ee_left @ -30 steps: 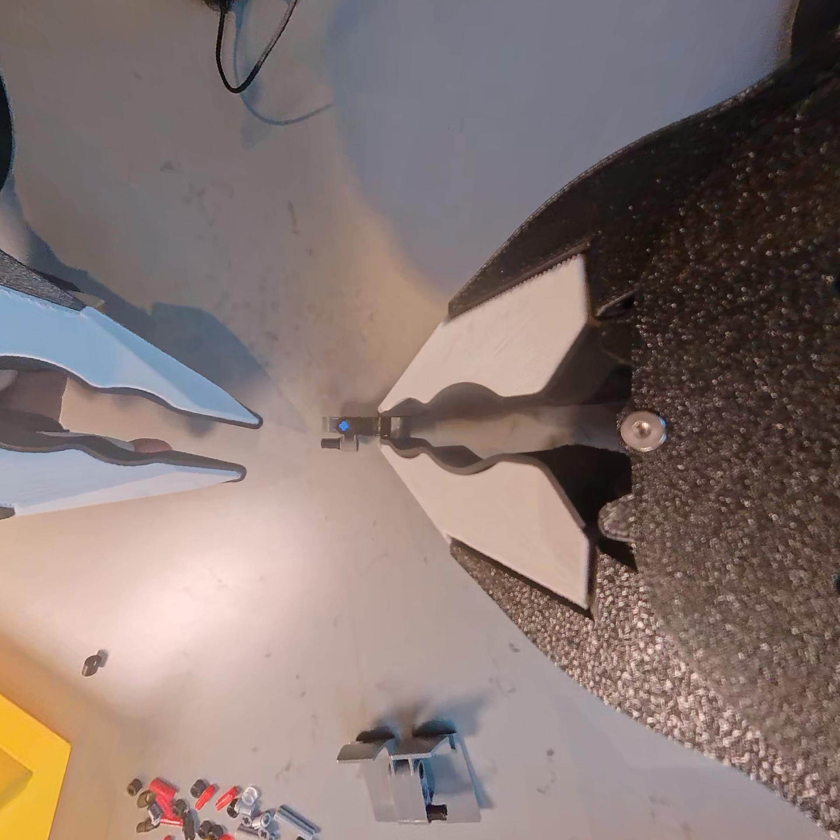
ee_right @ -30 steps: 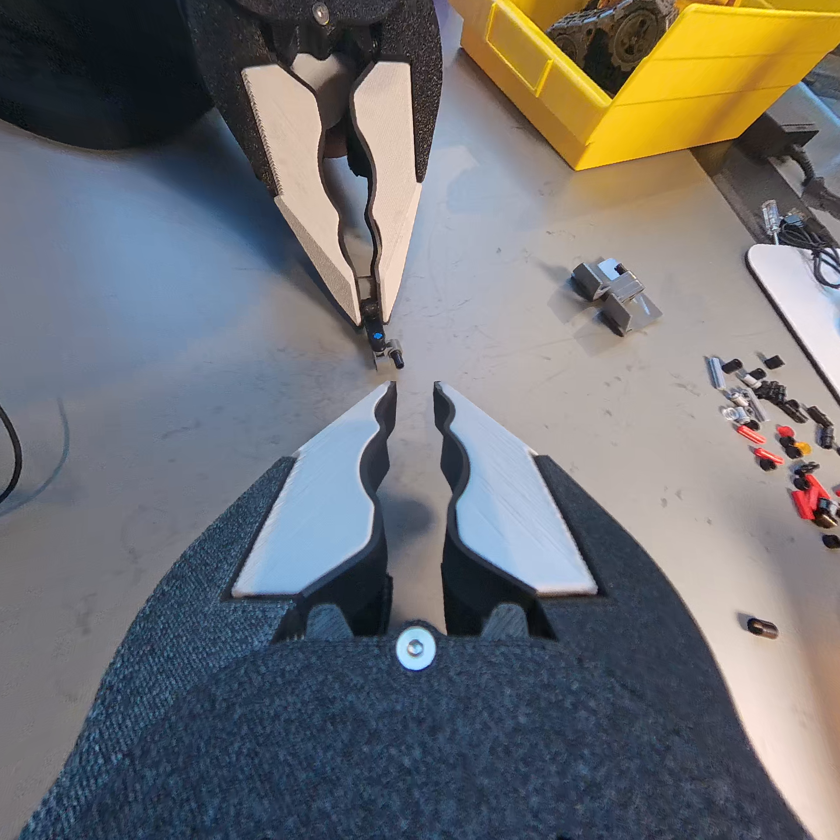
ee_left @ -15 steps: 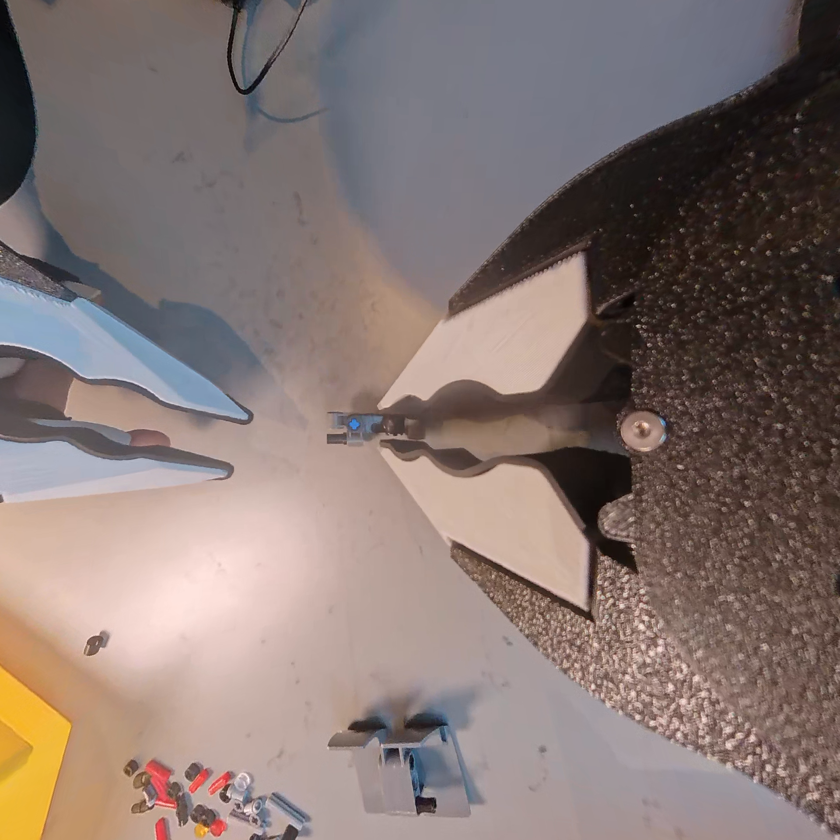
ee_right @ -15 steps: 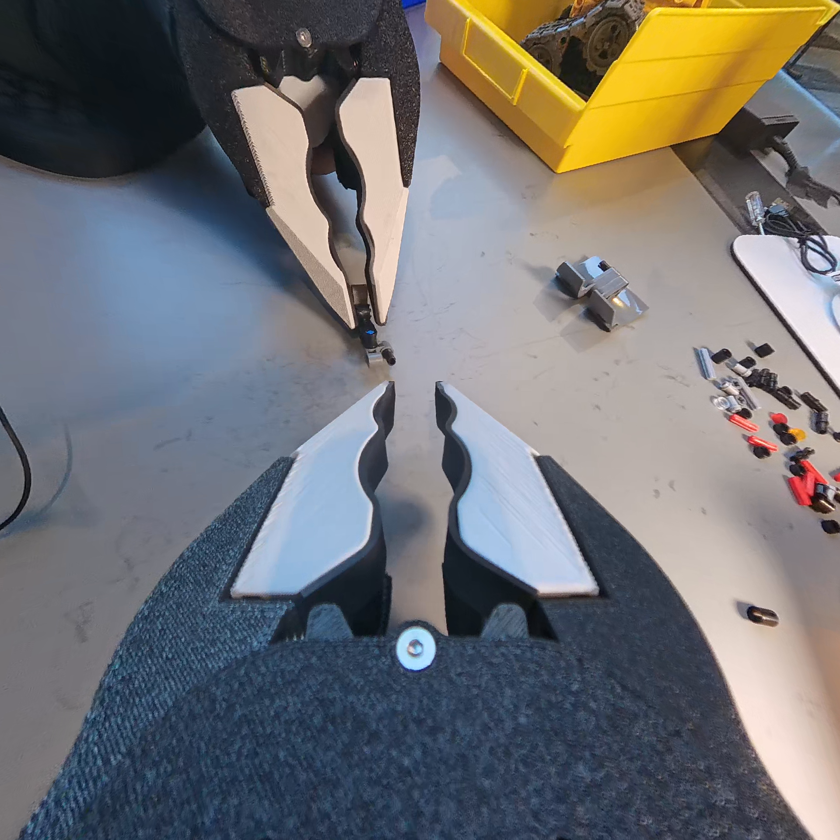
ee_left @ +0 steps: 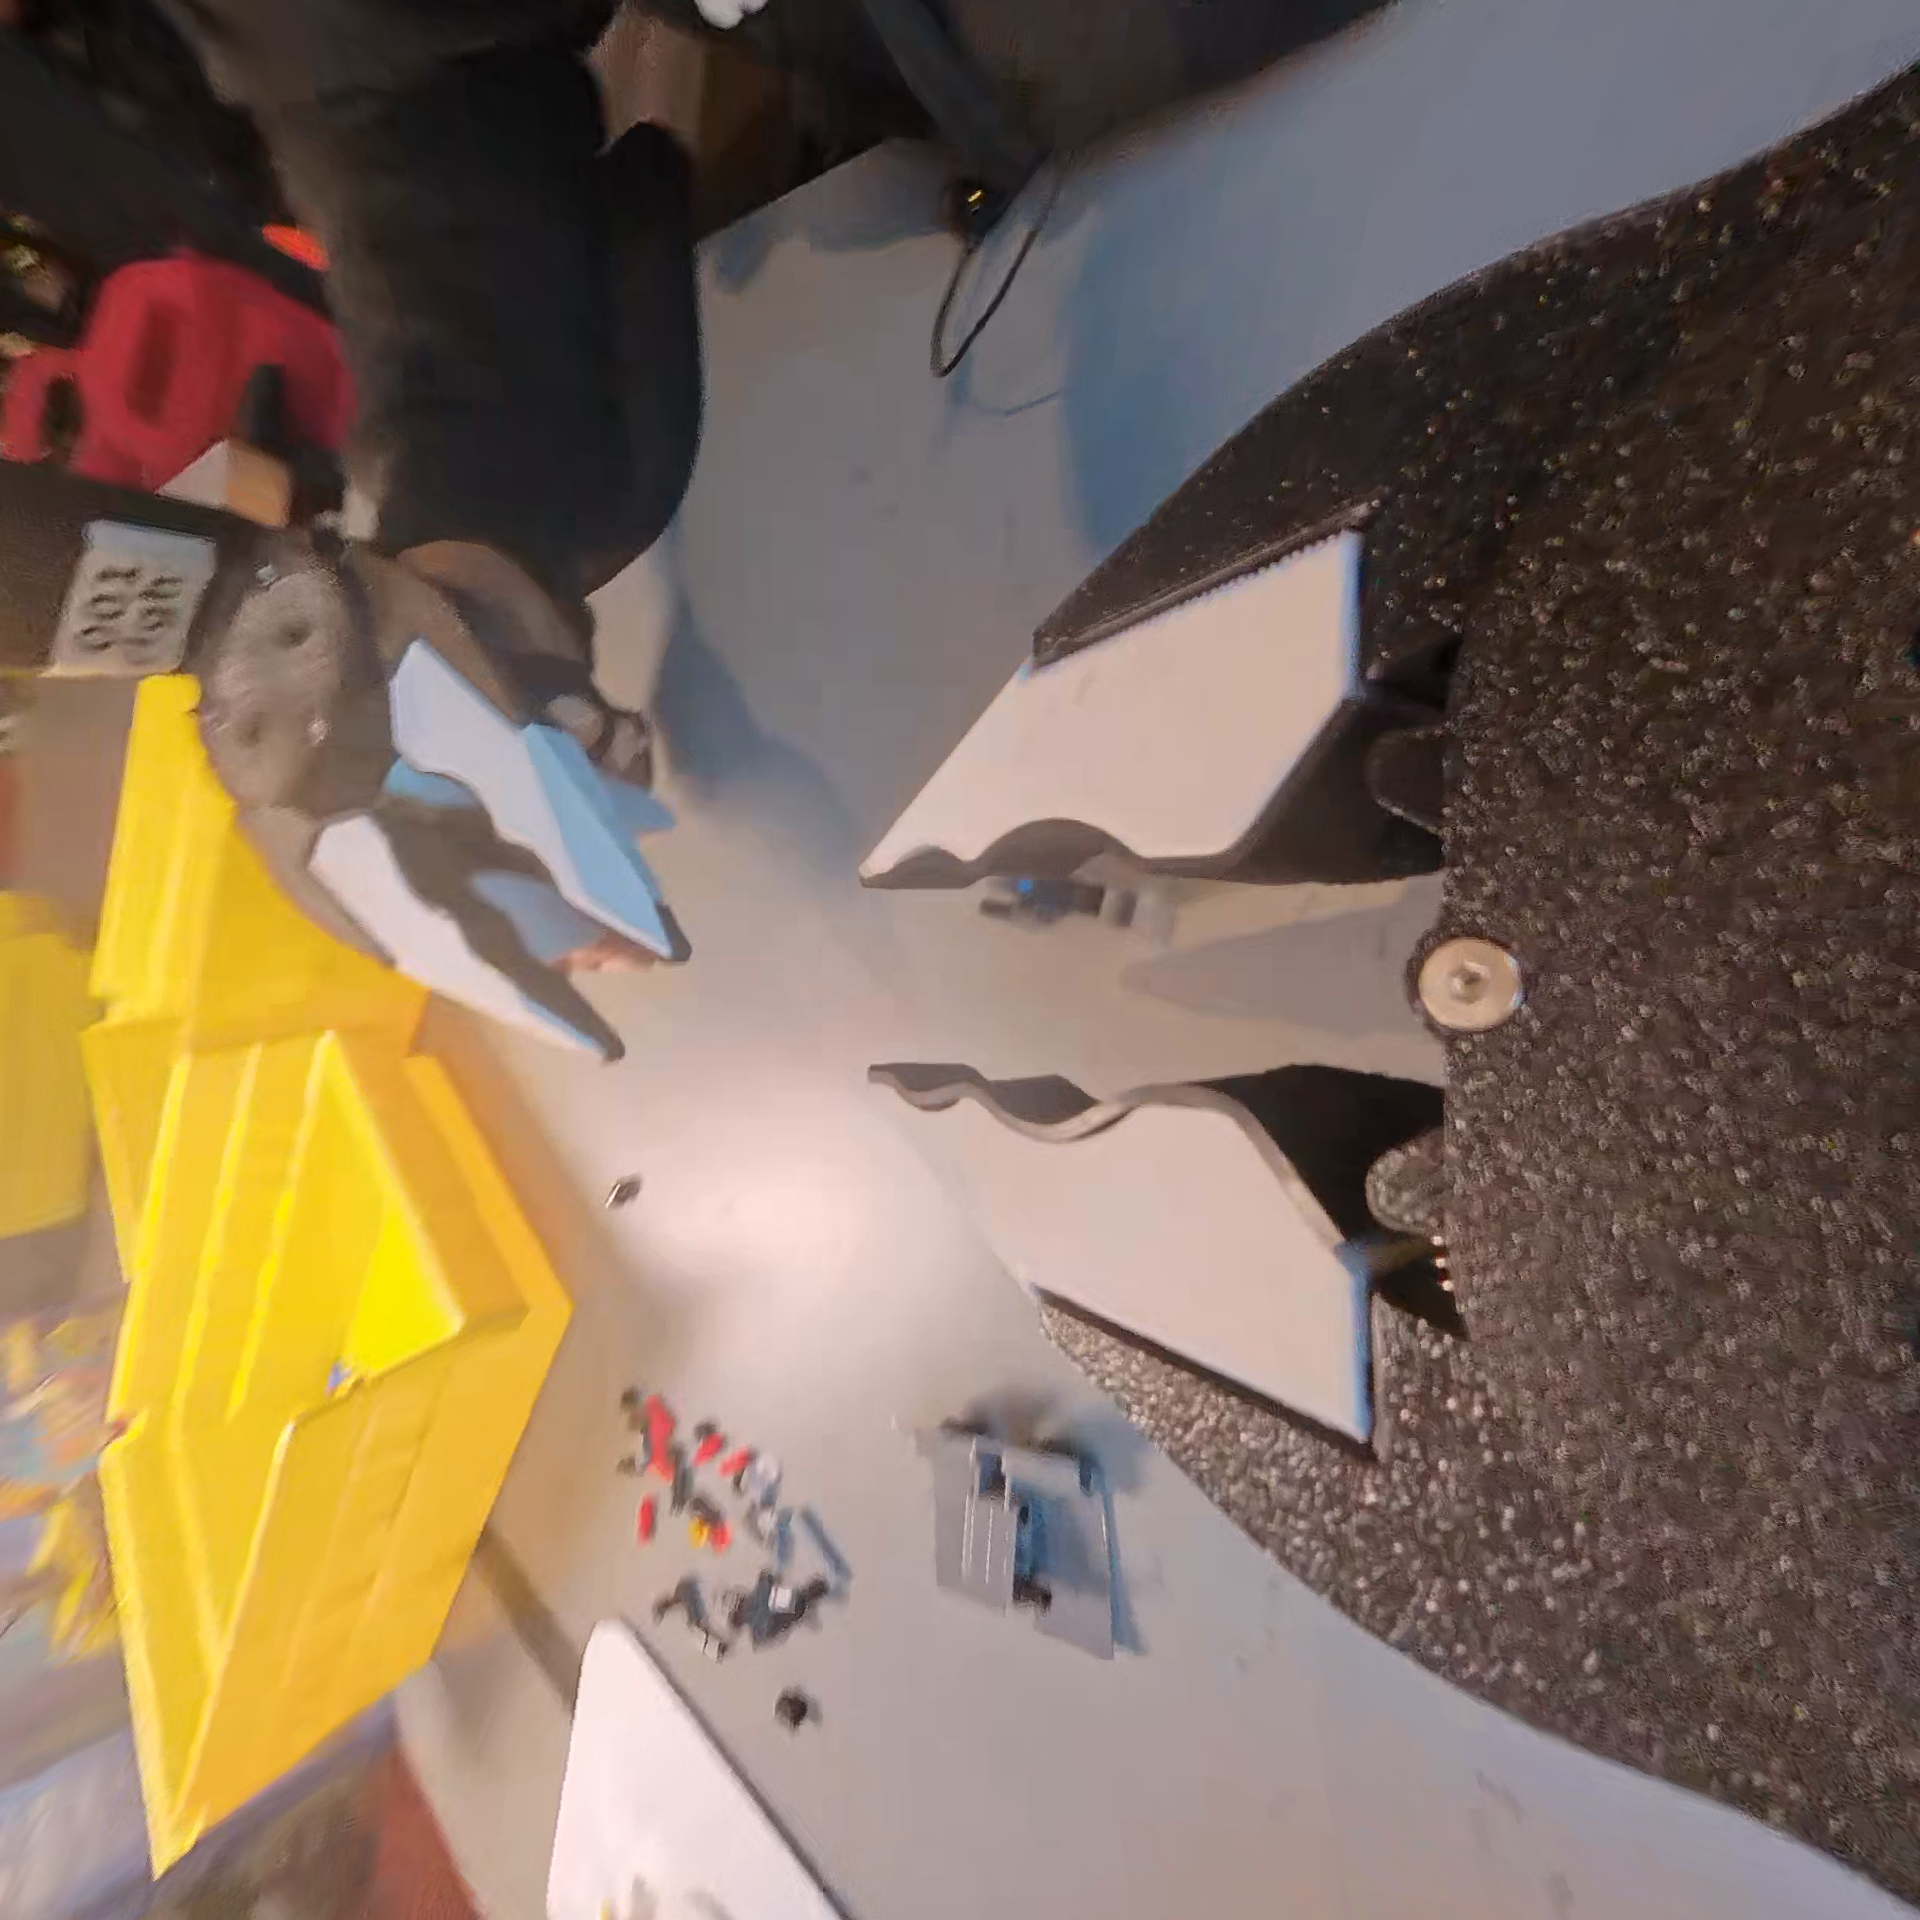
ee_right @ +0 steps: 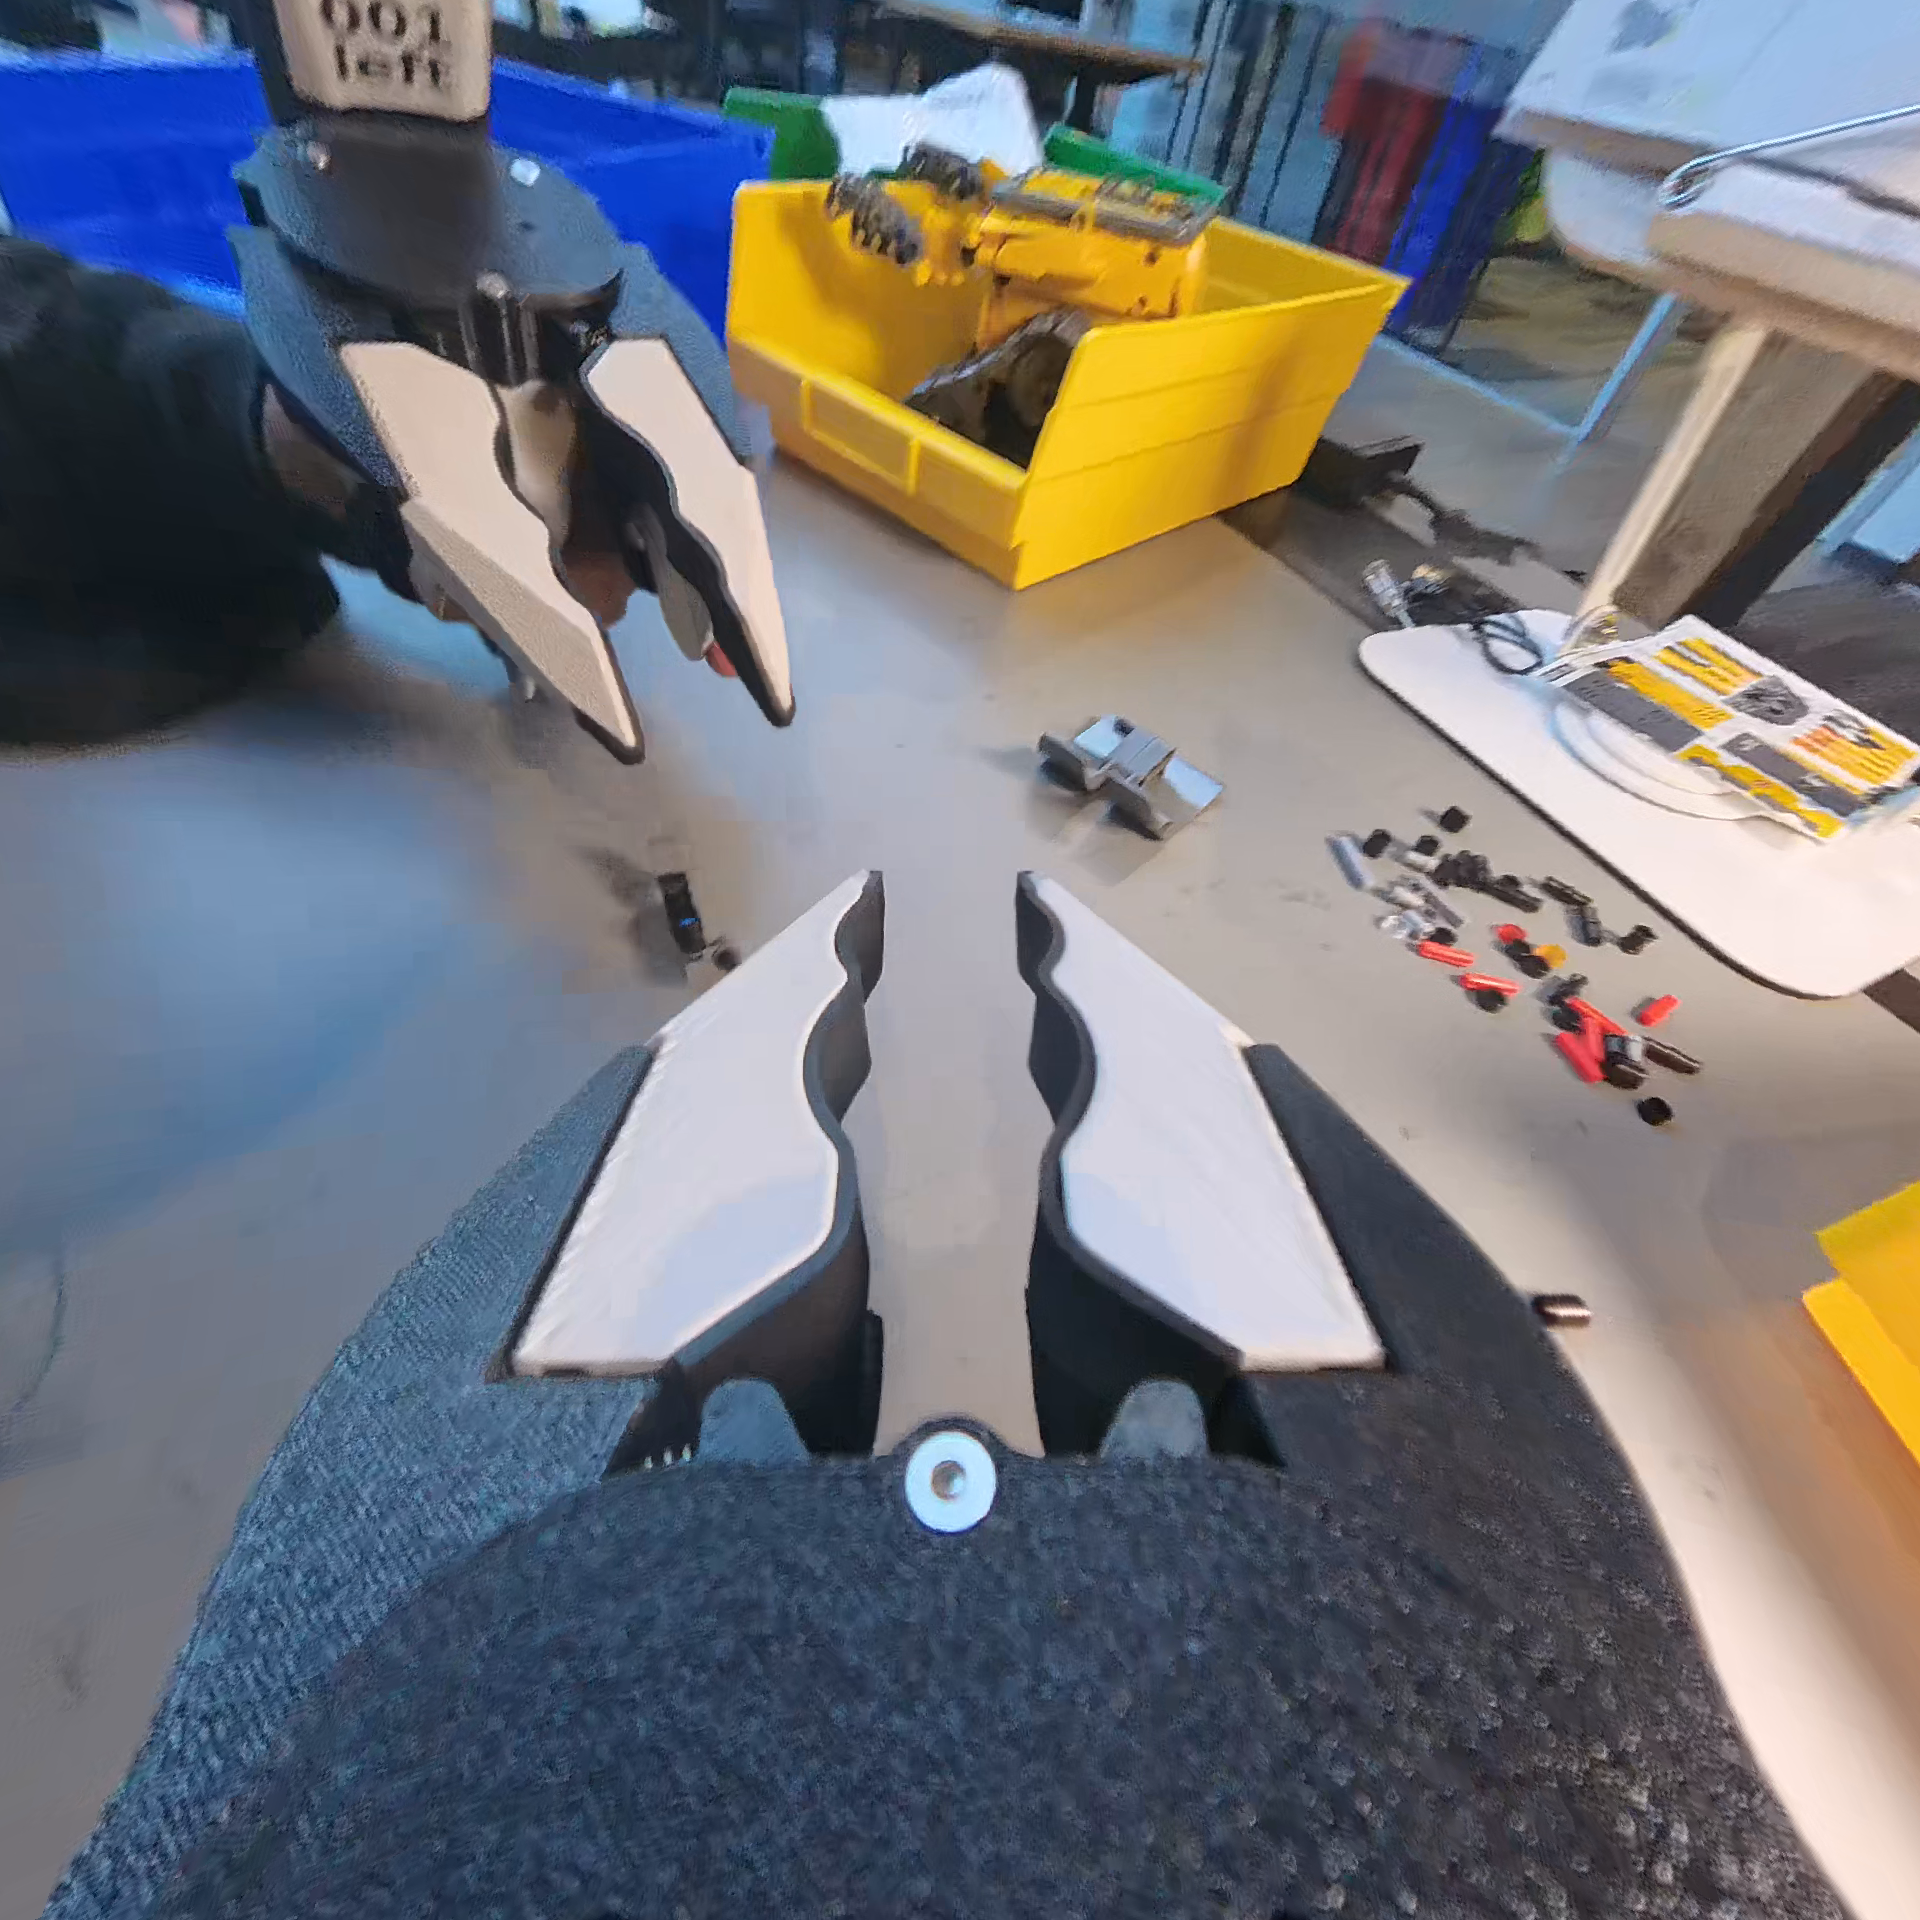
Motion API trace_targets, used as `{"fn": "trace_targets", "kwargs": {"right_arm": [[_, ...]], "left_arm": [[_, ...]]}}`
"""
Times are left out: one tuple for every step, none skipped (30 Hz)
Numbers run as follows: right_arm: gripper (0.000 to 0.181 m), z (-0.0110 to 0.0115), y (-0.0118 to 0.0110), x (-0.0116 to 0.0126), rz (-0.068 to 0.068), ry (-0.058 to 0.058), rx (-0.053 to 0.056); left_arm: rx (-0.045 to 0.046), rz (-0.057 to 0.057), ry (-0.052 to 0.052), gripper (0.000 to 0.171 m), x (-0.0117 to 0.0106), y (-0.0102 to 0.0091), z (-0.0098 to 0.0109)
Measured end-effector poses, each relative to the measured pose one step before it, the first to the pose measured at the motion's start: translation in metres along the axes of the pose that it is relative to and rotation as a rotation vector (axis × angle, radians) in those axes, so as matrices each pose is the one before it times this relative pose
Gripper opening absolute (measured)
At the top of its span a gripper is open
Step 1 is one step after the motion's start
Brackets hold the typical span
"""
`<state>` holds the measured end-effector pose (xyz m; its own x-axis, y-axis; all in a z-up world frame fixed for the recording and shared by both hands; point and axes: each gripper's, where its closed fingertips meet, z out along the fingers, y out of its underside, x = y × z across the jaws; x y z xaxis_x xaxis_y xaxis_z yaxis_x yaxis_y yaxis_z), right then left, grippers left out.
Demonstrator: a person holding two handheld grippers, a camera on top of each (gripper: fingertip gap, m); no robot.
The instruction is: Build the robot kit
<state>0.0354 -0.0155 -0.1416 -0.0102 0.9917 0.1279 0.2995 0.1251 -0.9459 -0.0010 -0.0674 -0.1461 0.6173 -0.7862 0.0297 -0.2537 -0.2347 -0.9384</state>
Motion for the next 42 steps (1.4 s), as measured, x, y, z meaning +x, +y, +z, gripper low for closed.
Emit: {"fn": "trace_targets", "kwargs": {"right_arm": [[0.026,-0.00226,-0.00386,0.00509,0.0181,0.0201,0.0238],[0.028,-0.00212,-0.00342,0.00511,0.0148,0.0213,0.0218],[0.028,-0.00206,-0.00335,0.00503,0.0105,0.0219,0.0214],[0.028,-0.00173,-0.00283,0.00484,0.0071,0.0223,0.0188],[0.029,-0.00171,-0.00261,0.00476,0.0045,0.0230,0.0162],[0.031,-0.00149,-0.00248,0.00466,0.0024,0.0240,0.0149],[0.034,-0.00147,-0.00239,0.00470,0.0009,0.0246,0.0137],[0.037,-0.00132,-0.00218,0.00433,-0.0001,0.0221,0.0124],[0.040,-0.00121,-0.00202,0.00452,0.0014,0.0234,0.0117],[0.043,-0.00116,-0.00192,0.00428,0.0032,0.0215,0.0124],[0.045,-0.00105,-0.00167,0.00399,0.0047,0.0188,0.0111],[0.048,-0.00075,-0.00121,0.00389,0.0054,0.0184,0.0088],[0.050,-0.00060,-0.00063,0.00378,0.0052,0.0165,0.0065],[0.051,-0.00039,-0.00011,0.00358,0.0045,0.0154,0.0046],[0.052,-0.00020,0.00041,0.00340,0.0041,0.0140,0.0021],[0.053,-0.00022,0.00042,0.00297,0.0047,0.0118,0.0019],[0.054,-0.00009,0.00029,0.00265,0.0048,0.0104,0.0027],[0.054,-0.00016,0.00003,0.00276,0.0041,0.0110,0.0046],[0.053,-0.00002,-0.00055,0.00279,0.0030,0.0120,0.0064],[0.053,0.00077,-0.00114,0.00319,-0.0013,0.0116,0.0052],[0.050,0.00216,-0.00308,0.00408,-0.0116,0.0115,0.0087],[0.047,0.00417,-0.00594,0.00614,-0.0225,0.0144,0.0128],[0.043,0.00596,-0.00834,0.00931,-0.0275,0.0213,0.0109],[0.039,0.00711,-0.01083,0.01158,-0.0244,0.0255,0.0131],[0.034,0.00774,-0.01367,0.01230,-0.0171,0.0218,0.0228],[0.029,0.00906,-0.01645,0.01337,-0.0169,0.0220,0.0336],[0.026,0.01053,-0.01683,0.01482,-0.0237,0.0285,0.0371],[0.022,0.01286,-0.01462,0.01575,-0.0218,0.0313,0.0310],[0.020,0.01515,-0.01129,0.01507,-0.0064,0.0228,0.0230],[0.018,0.01672,-0.00850,0.01455,0.0059,0.0169,0.0201],[0.016,0.01752,-0.00539,0.01414,0.0138,0.0161,0.0126],[0.014,0.01734,-0.00337,0.01247,0.0112,0.0118,0.0080],[0.013,0.01706,-0.00153,0.01004,-0.0024,0.0052,0.0027],[0.013,0.01599,0.00112,0.00899,-0.0216,0.0079,-0.0074],[0.011,0.01451,0.00376,0.00855,-0.0290,0.0163,-0.0155],[0.009,0.01304,0.00594,0.00641,-0.0201,0.0107,-0.0237],[0.008,0.01133,0.00661,0.00421,-0.0005,0.0032,-0.0258],[0.007,0.00923,0.00520,0.00308,0.0111,0.0005,-0.0177],[0.006,0.00755,0.00415,0.00261,0.0082,0.0015,-0.0134],[0.004,0.00601,0.00348,0.00342,0.0051,0.0096,-0.0117],[0.003,0.00477,0.00265,0.00325,0.0070,0.0099,-0.0080],[0.003,0.00374,0.00169,0.00148,0.0077,0.0006,-0.0042]], "left_arm": [[0.04357,-0.0062,-0.0457,0.036,-0.00812,-0.00665,-0.00413],[0.03822,0.0006,-0.0509,0.037,-0.00864,-0.00579,-0.00402],[0.03466,0.0032,-0.0534,0.039,-0.00872,-0.00515,-0.00368],[0.03322,0.0022,-0.0503,0.041,-0.00815,-0.00474,-0.00323],[0.03142,-0.0008,-0.0471,0.043,-0.00758,-0.00434,-0.00278],[0.02627,-0.0033,-0.0434,0.045,-0.00708,-0.00359,-0.00222],[0.01788,-0.0044,-0.0393,0.046,-0.00643,-0.00253,-0.00186],[0.01049,-0.0032,-0.0342,0.047,-0.00579,-0.00137,-0.00134],[0.00642,-0.0013,-0.0275,0.050,-0.00468,-0.00081,-0.00098],[0.00369,-0.0007,-0.0236,0.052,-0.00392,-0.00040,-0.00062],[0.00115,-0.0012,-0.0223,0.054,-0.00373,0.00011,-0.00031],[-0.00198,-0.0022,-0.0180,0.056,-0.00307,0.00050,-0.00006],[-0.00229,-0.0035,-0.0124,0.058,-0.00214,0.00072,0.00010],[0.00046,-0.0044,-0.0086,0.060,-0.00169,0.00026,0.00012],[0.00046,-0.0045,-0.0067,0.061,-0.00128,0.00036,0.00009],[0.00026,-0.0038,-0.0064,0.062,-0.00139,0.00019,0.00002],[0.00185,-0.0030,-0.0054,0.062,-0.00126,-0.00001,-0.00018],[0.00217,-0.0043,-0.0044,0.062,-0.00127,-0.00015,-0.00015],[0.00162,-0.0069,-0.0031,0.062,-0.00112,0.00003,-0.00016],[0.00125,-0.0095,-0.0011,0.062,-0.00078,0.00014,0.00010],[0.00081,-0.0119,0.0010,0.062,-0.00050,0.00038,0.00023],[-0.00013,-0.0133,0.0019,0.062,-0.00039,0.00076,0.00047],[-0.00053,-0.0127,0.0026,0.062,-0.00021,0.00078,0.00061],[-0.00216,-0.0110,0.0020,0.062,-0.00014,0.00109,0.00062],[-0.00261,-0.0081,0.0001,0.062,-0.00049,0.00105,0.00052],[-0.00212,-0.0045,-0.0002,0.061,-0.00054,0.00082,0.00022],[-0.00267,-0.0018,-0.0029,0.061,-0.00086,0.00071,0.00015],[-0.00097,0.0001,-0.0065,0.061,-0.00135,0.00042,-0.00011],[0.00098,0.0016,-0.0071,0.061,-0.00149,-0.00012,-0.00031],[0.00006,0.0024,-0.0076,0.061,-0.00161,0.00001,-0.00038],[-0.00111,0.0016,-0.0088,0.061,-0.00177,0.00016,-0.00036],[0.00023,0.0007,-0.0079,0.061,-0.00160,-0.00010,-0.00050],[0.00100,0.0005,-0.0064,0.061,-0.00154,-0.00010,-0.00059],[0.00059,0.0000,-0.0063,0.061,-0.00179,0.00002,-0.00040],[0.00087,-0.0011,-0.0058,0.060,-0.00186,-0.00013,-0.00036],[0.00087,-0.0038,-0.0039,0.060,-0.00180,-0.00007,-0.00016],[0.00038,-0.0076,-0.0004,0.060,-0.00138,-0.00003,-0.00011],[0.00088,-0.0099,0.0016,0.060,-0.00113,-0.00012,-0.00014],[0.00199,-0.0085,0.0014,0.060,-0.00091,-0.00027,-0.00015],[0.00196,-0.0052,0.0013,0.060,-0.00071,-0.00024,-0.00020],[0.00098,-0.0030,0.0016,0.060,-0.00023,-0.00017,-0.00017],[0.00003,-0.0014,0.0019,0.060,0.00001,-0.00004,0.00009]]}}
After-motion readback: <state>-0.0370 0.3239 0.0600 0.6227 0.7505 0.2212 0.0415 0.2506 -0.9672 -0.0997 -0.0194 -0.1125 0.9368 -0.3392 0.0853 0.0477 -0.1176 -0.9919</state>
